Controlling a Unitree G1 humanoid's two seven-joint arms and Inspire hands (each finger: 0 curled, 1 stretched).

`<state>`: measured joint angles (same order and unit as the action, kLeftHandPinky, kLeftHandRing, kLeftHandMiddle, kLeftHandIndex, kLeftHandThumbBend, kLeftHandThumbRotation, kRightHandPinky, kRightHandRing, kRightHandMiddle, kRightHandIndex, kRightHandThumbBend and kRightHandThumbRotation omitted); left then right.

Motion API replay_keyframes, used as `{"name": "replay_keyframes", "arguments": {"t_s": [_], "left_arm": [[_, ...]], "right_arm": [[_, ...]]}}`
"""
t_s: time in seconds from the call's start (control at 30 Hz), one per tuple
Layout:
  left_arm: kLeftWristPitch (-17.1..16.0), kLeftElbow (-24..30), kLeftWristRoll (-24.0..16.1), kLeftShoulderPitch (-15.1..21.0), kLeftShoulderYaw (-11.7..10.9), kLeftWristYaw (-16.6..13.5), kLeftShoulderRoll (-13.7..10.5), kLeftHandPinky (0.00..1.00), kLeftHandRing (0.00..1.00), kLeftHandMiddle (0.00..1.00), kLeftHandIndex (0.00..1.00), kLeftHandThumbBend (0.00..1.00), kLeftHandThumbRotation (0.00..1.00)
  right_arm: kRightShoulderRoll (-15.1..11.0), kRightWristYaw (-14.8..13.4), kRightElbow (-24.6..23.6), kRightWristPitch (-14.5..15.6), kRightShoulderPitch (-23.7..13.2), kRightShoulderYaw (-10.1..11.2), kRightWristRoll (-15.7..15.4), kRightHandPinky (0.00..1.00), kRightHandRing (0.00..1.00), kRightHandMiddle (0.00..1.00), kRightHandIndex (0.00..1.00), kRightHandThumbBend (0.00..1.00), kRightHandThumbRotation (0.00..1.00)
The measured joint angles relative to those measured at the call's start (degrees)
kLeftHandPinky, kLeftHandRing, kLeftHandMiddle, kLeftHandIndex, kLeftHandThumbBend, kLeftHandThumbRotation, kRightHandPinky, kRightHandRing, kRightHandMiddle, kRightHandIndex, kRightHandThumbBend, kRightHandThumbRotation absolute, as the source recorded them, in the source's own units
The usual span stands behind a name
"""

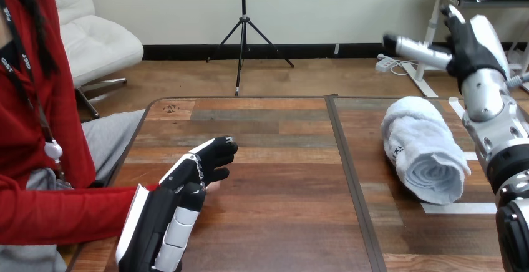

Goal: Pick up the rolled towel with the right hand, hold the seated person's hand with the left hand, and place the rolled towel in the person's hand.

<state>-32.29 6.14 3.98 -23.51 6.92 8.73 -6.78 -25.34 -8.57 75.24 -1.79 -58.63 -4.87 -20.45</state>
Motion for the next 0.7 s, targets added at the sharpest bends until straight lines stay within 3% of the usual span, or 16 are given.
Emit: {"name": "replay_keyframes", "arguments": {"t_s": [0.7], "left_arm": [[0.1,0.0,-0.1,0.0,-0.1,0.1,0.0,0.78,0.82,0.8,0.78,0.81,1.0]], "right_arm": [[0.1,-0.1,1.6,5.4,1.6,-4.0,-3.4,0.97,1.0,1.0,1.0,1.0,0.53]]}}
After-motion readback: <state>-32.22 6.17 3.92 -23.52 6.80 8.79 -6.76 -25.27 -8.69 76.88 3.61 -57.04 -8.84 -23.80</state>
